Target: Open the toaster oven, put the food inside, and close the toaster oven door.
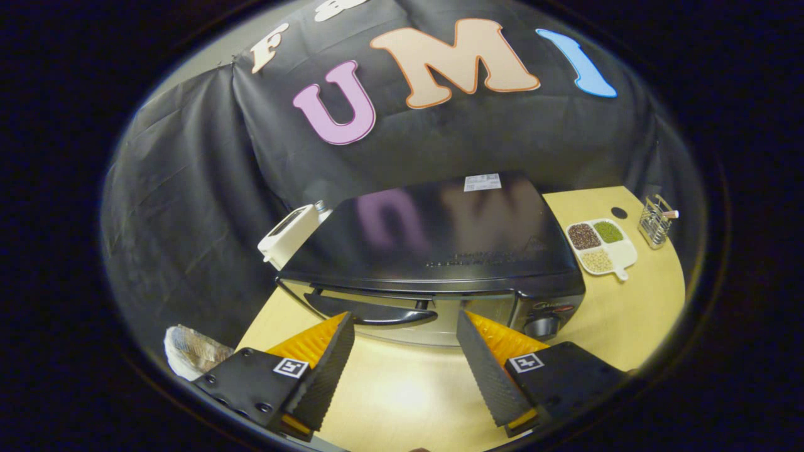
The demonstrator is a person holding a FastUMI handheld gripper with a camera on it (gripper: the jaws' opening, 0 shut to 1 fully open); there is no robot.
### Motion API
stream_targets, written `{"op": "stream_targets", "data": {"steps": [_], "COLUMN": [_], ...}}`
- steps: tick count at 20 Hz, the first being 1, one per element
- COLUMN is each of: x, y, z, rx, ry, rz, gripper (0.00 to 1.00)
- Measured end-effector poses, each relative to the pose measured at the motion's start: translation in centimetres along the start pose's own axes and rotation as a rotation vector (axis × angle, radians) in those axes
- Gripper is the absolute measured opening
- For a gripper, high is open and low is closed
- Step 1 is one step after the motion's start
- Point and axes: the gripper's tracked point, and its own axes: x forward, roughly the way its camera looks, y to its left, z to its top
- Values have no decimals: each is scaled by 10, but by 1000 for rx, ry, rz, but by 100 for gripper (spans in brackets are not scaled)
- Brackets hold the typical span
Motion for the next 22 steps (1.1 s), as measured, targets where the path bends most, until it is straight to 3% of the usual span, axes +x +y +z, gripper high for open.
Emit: {"op": "stream_targets", "data": {"steps": [10,22], "x": [-12,-67], "y": [-8,19], "z": [12,136], "rx": [-45,-187], "ry": [-37,-323], "rz": [-30,-16], "gripper": [100,99]}}
